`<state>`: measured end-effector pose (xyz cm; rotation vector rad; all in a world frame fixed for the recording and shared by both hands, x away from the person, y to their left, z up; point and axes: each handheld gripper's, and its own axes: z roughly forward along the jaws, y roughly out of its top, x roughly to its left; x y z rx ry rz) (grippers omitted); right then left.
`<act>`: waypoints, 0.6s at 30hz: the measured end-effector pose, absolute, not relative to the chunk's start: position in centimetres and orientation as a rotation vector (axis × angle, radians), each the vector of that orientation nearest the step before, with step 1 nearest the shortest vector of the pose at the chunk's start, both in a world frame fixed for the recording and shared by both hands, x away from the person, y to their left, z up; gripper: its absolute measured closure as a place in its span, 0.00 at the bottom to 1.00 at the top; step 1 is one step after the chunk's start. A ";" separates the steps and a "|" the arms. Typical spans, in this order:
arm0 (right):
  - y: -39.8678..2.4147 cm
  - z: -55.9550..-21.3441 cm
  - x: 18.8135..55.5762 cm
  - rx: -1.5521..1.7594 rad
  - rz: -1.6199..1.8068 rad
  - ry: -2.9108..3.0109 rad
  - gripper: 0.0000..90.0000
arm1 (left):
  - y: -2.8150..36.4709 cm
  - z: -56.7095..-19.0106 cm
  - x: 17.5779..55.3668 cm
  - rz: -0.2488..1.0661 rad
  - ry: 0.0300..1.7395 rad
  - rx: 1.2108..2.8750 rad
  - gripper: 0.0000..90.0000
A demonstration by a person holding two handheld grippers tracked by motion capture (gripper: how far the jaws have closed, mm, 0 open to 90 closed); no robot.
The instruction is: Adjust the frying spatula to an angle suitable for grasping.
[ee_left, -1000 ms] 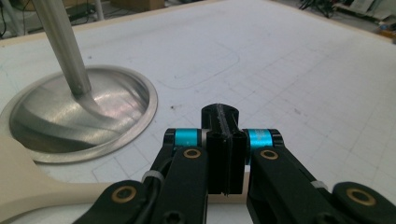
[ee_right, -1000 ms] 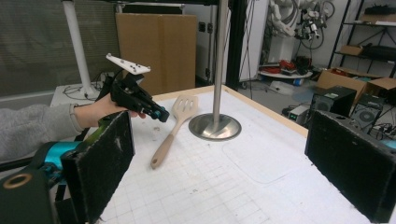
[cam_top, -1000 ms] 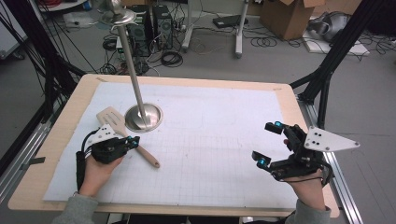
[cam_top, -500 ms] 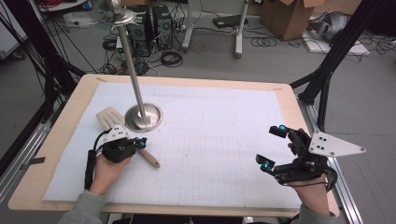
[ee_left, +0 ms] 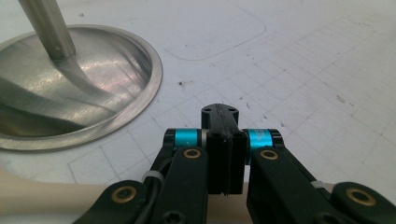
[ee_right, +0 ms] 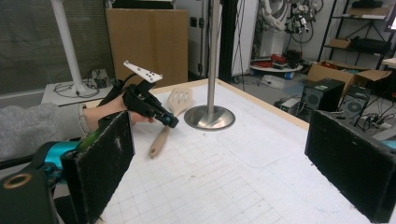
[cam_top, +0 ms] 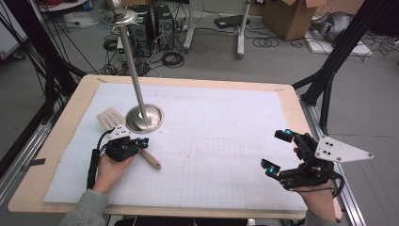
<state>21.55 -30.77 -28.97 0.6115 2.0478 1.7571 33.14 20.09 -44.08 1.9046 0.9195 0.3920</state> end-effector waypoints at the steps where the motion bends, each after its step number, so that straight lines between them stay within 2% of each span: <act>1: -30.8 -29.0 21.5 0.615 1.757 2.050 0.08 | 20.0 -44.1 33.2 0.393 0.923 1.904 1.00; 18: -30.6 -29.2 21.5 0.604 1.750 2.064 0.08 | 20.6 -44.8 34.0 0.405 0.975 1.921 1.00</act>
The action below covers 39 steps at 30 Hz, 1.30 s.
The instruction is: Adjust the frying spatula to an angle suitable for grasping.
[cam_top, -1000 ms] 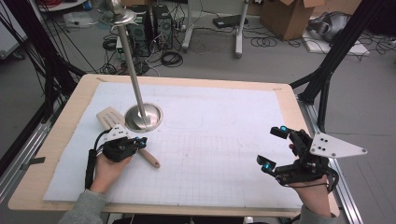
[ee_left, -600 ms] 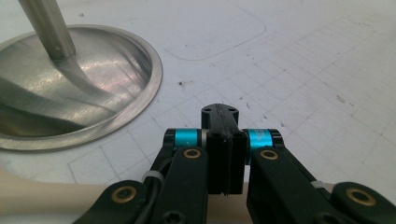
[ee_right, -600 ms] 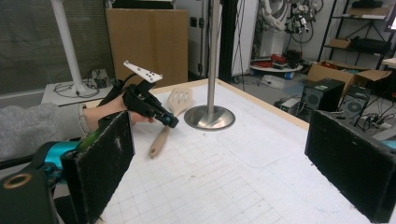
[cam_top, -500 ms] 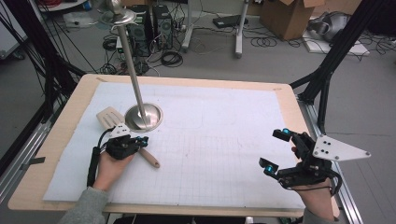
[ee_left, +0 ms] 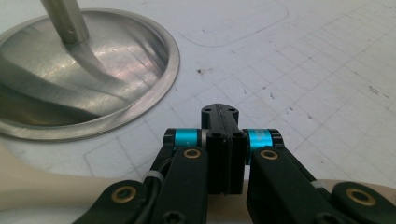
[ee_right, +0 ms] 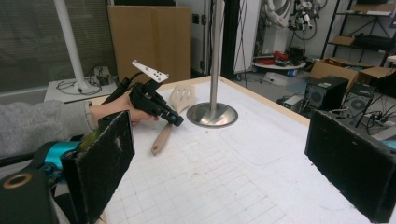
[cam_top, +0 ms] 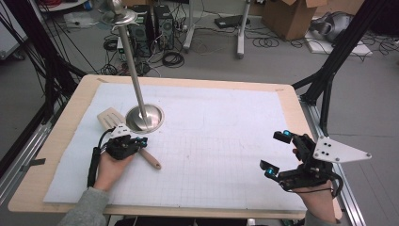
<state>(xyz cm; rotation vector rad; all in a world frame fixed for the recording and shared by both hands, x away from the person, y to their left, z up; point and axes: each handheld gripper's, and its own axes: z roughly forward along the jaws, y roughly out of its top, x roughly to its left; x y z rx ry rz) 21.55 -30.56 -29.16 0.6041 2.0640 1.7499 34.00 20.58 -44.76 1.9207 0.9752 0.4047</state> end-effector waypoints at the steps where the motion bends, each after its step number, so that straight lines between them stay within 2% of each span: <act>1: -30.5 -29.2 21.5 0.606 1.748 2.071 0.08 | 20.6 -44.8 34.1 0.402 0.979 1.921 1.00; 20: -30.4 -29.8 21.5 0.623 1.765 2.088 0.08 | 22.6 -44.9 35.6 0.468 1.071 1.899 1.00; 24: -30.1 -29.9 21.5 0.609 1.760 2.096 0.08 | 22.4 -45.1 35.8 0.502 1.070 1.998 1.00; 39: -29.4 -30.3 22.0 0.625 1.733 2.140 0.08 | 22.3 -44.6 34.7 0.509 1.066 2.038 1.00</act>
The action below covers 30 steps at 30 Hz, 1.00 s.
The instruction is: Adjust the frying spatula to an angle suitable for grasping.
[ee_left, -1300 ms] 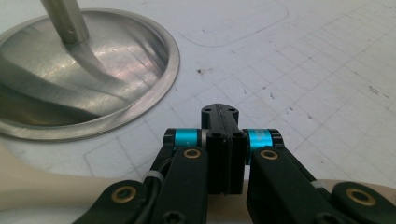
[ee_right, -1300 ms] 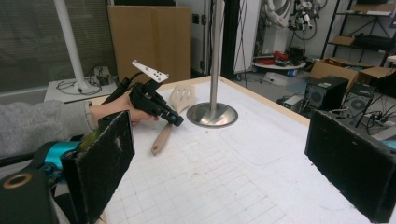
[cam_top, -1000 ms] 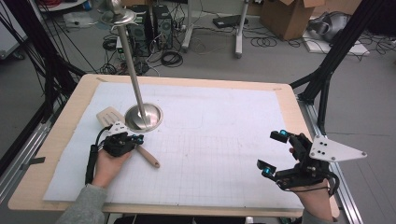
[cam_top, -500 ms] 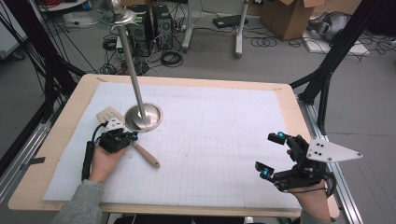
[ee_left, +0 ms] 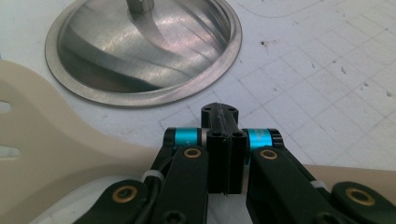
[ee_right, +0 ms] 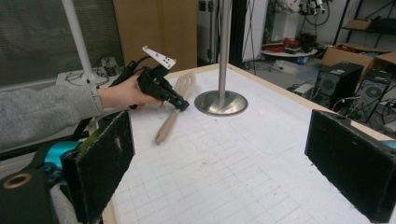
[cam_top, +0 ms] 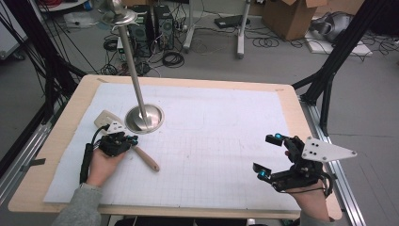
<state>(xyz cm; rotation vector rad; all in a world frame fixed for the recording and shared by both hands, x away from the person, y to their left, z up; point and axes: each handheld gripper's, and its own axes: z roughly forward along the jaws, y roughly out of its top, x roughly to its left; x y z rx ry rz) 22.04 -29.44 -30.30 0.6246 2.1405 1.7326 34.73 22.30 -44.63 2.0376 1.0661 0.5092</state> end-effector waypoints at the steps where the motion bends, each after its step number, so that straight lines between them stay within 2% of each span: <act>1: -29.3 -30.3 22.1 0.613 1.730 2.146 0.08 | 22.2 -44.6 34.7 0.513 1.065 2.036 1.00; 15: -29.2 -30.2 22.2 0.603 1.727 2.151 0.08 | 22.2 -44.5 33.4 0.457 1.063 2.035 1.00; 30: -28.9 -30.0 22.5 0.585 1.743 2.158 0.08 | 22.6 -44.0 29.9 0.474 1.021 2.119 1.00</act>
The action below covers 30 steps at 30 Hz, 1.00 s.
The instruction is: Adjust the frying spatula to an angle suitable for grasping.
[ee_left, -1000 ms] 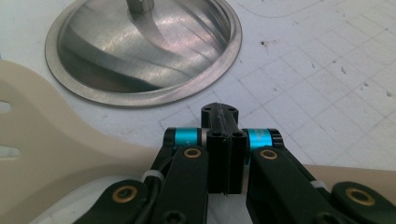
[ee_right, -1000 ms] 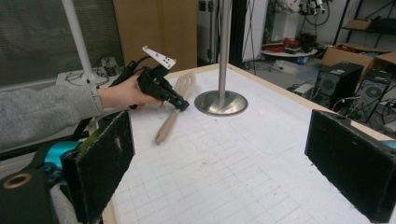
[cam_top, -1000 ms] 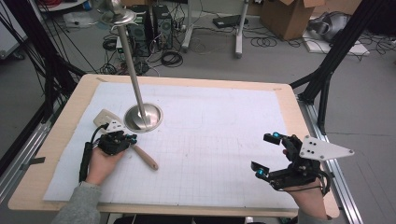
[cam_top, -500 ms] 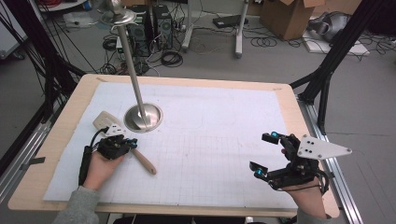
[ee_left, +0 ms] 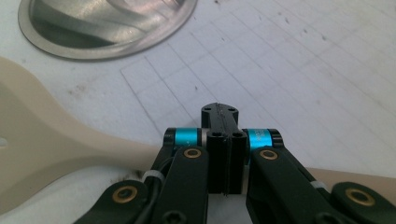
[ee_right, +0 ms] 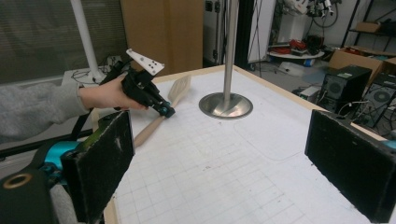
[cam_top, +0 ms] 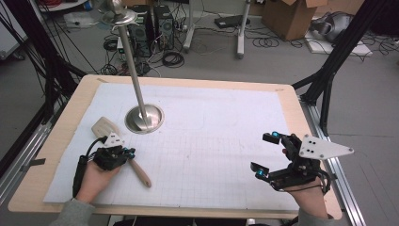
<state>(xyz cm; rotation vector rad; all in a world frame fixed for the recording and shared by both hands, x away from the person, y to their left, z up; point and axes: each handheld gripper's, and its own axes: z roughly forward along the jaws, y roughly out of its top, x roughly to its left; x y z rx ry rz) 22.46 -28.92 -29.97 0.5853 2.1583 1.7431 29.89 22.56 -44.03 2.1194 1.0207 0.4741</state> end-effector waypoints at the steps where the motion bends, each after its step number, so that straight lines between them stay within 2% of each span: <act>1: -28.8 -30.0 22.6 0.580 1.741 2.163 0.08 | 22.7 -44.0 29.7 0.474 1.016 2.121 1.00; 8: -28.1 -29.9 22.9 0.555 1.747 2.171 0.08 | 23.2 -44.2 29.6 0.444 0.996 2.095 1.00; 15: -27.9 -29.9 23.3 0.546 1.760 2.178 0.08 | 24.5 -42.8 28.3 0.459 0.913 1.966 1.00; 24: -27.5 -29.5 24.1 0.509 1.808 2.168 0.08 | 23.6 -43.2 26.0 0.431 0.860 1.993 1.00; 30: -27.0 -29.4 25.2 0.479 1.836 2.167 0.08 | 24.7 -43.3 24.9 0.416 0.876 1.966 1.00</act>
